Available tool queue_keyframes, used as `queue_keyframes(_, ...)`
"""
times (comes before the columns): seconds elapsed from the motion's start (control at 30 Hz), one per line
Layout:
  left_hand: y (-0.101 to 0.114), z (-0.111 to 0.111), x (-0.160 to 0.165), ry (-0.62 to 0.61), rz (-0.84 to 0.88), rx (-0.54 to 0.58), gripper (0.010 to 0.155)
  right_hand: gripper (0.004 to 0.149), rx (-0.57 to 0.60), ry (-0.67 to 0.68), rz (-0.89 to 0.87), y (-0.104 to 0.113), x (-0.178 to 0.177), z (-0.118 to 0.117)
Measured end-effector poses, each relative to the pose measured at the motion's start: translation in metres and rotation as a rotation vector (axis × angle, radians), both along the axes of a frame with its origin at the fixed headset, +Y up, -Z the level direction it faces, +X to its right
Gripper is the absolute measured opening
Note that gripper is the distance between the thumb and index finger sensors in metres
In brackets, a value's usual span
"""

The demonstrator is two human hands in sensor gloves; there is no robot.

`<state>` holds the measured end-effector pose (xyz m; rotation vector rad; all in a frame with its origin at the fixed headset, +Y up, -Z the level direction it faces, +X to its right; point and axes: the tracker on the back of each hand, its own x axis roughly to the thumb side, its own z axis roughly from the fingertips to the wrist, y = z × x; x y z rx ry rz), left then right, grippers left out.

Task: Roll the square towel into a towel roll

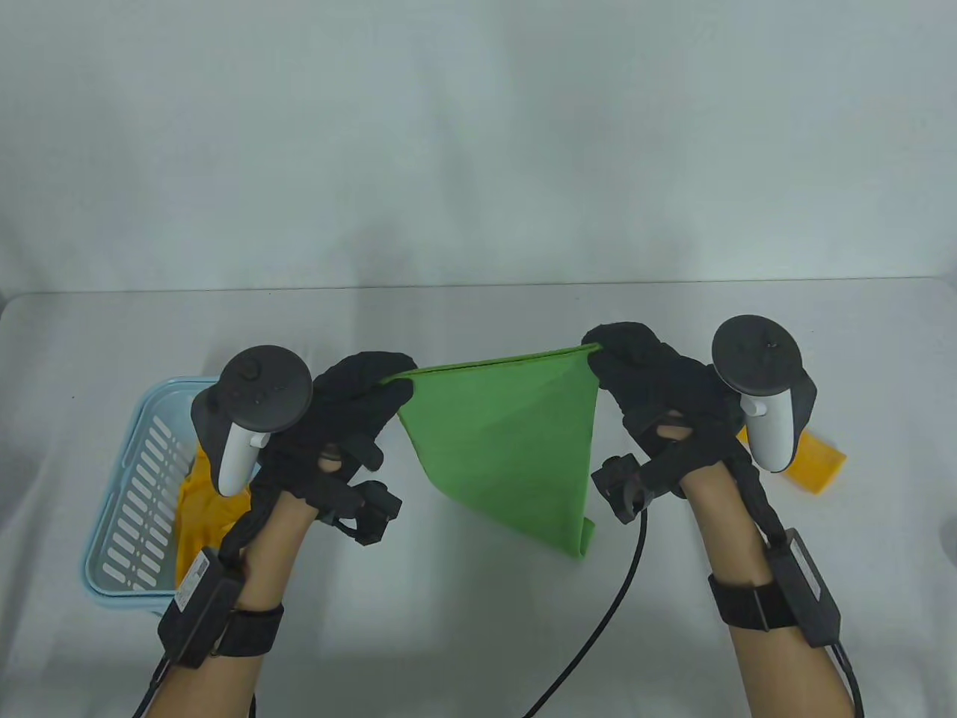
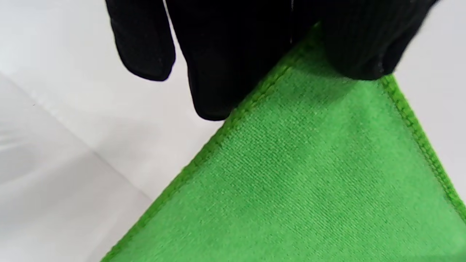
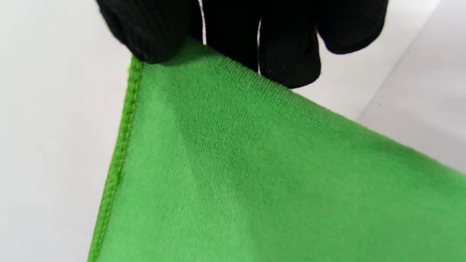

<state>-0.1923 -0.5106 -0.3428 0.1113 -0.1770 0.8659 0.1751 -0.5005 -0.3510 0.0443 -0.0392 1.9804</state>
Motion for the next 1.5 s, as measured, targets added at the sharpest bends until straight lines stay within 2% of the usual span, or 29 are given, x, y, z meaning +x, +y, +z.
queue_keyframes(0.2, 0.035, 0.013, 0.001, -0.034, 0.021, 0.077, 0.043, 0.039, 0.05, 0.015, -0.057, 0.028, 0.003, 0.018)
queue_keyframes(0.43, 0.068, 0.039, 0.0, -0.115, 0.069, 0.18, 0.043, 0.039, 0.112, 0.07, -0.119, 0.055, 0.005, 0.04)
queue_keyframes(0.57, 0.087, 0.043, 0.001, -0.15, 0.064, 0.215, 0.043, 0.039, 0.148, 0.067, -0.114, 0.072, 0.007, 0.039)
queue_keyframes(0.63, 0.09, 0.033, 0.003, -0.132, 0.044, 0.2, 0.044, 0.039, 0.135, 0.051, -0.097, 0.074, 0.007, 0.031)
queue_keyframes(0.73, 0.076, 0.006, 0.007, -0.092, 0.008, 0.099, 0.043, 0.039, 0.066, -0.006, -0.046, 0.061, 0.007, 0.006)
queue_keyframes(0.8, 0.054, -0.023, 0.01, -0.047, -0.034, 0.009, 0.043, 0.039, -0.005, -0.048, 0.018, 0.039, 0.006, -0.022)
queue_keyframes(0.93, 0.015, -0.065, 0.016, 0.016, -0.062, -0.132, 0.042, 0.038, -0.107, -0.132, 0.059, -0.002, 0.005, -0.06)
queue_keyframes(1.0, 0.014, -0.079, 0.02, 0.042, -0.053, -0.165, 0.042, 0.038, -0.126, -0.17, 0.022, -0.002, 0.007, -0.074)
queue_keyframes(1.17, 0.066, -0.075, 0.03, 0.062, -0.062, 0.016, 0.042, 0.038, 0.017, -0.141, -0.052, 0.048, 0.018, -0.079)
queue_keyframes(1.23, 0.07, -0.073, 0.034, 0.05, -0.107, 0.038, 0.042, 0.038, 0.04, -0.155, -0.037, 0.052, 0.02, -0.078)
queue_keyframes(1.33, 0.049, -0.075, 0.04, 0.055, -0.165, 0.006, 0.043, 0.038, 0.023, -0.183, 0.023, 0.032, 0.022, -0.08)
queue_keyframes(1.5, -0.012, -0.08, 0.043, 0.107, -0.211, -0.048, 0.043, 0.038, -0.089, -0.157, 0.074, -0.027, 0.024, -0.083)
